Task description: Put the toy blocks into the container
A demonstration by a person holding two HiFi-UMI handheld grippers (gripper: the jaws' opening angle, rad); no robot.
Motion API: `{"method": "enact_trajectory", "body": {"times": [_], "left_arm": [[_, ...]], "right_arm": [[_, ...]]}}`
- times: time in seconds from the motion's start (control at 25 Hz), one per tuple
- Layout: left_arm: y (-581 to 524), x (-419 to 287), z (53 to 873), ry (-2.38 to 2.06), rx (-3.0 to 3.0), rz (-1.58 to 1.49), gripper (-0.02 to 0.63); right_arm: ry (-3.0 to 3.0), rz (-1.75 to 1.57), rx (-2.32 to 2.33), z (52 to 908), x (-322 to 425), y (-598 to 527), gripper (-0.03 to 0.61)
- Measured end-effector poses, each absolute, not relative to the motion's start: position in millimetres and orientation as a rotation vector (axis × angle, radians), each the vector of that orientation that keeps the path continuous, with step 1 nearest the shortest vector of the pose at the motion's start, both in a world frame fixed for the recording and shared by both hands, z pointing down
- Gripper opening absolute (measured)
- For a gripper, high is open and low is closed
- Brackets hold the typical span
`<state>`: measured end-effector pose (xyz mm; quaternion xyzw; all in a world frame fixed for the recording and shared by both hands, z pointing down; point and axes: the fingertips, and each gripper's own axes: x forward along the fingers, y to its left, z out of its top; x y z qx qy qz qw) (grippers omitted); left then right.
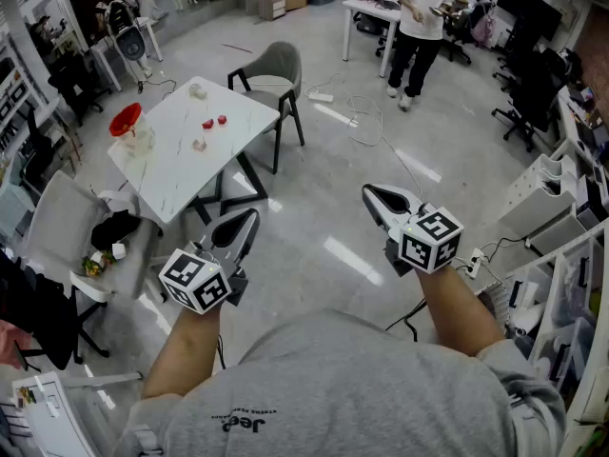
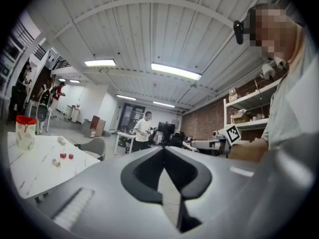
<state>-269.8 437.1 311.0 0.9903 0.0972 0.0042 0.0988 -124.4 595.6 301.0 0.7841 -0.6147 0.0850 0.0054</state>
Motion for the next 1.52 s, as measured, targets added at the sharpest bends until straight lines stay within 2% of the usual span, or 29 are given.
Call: {"method": "enact_trajectory", "body": {"times": [0.64,1.2,1.24,1.32,1.36,1.52], "left_arm": [[452.5,-240.6,309.4,0.263,2.938,0.018,0.058],[524.0,-207.3,303.7,0.200,2.948,0.016,0.058],[528.2,-204.5,304.1,0.203,2.949,0.020,0.058],[533.8,-199.3,303.2,0.207,2.950,0.027,0.058],[535.8,-196.8,301.9,0.209,2.950,0.030,0.058],[541.9,-185.1,299.7,0.237,2.956,0.028,0.058]], "right_arm": [[-1.935,0.266,2.491,297.4,-88.1,611.3,0.003],[-2.041,0.224,2.436,292.9,-54.3,669.3,0.005],[-2.072,0.227,2.424,292.4,-54.2,671.4,0.032],[-2.130,0.232,2.394,290.0,-54.8,673.1,0.239],[-2.139,0.223,2.387,288.0,-53.9,673.9,0.286],[-2.125,0.179,2.396,282.2,-43.8,679.0,0.351]]}}
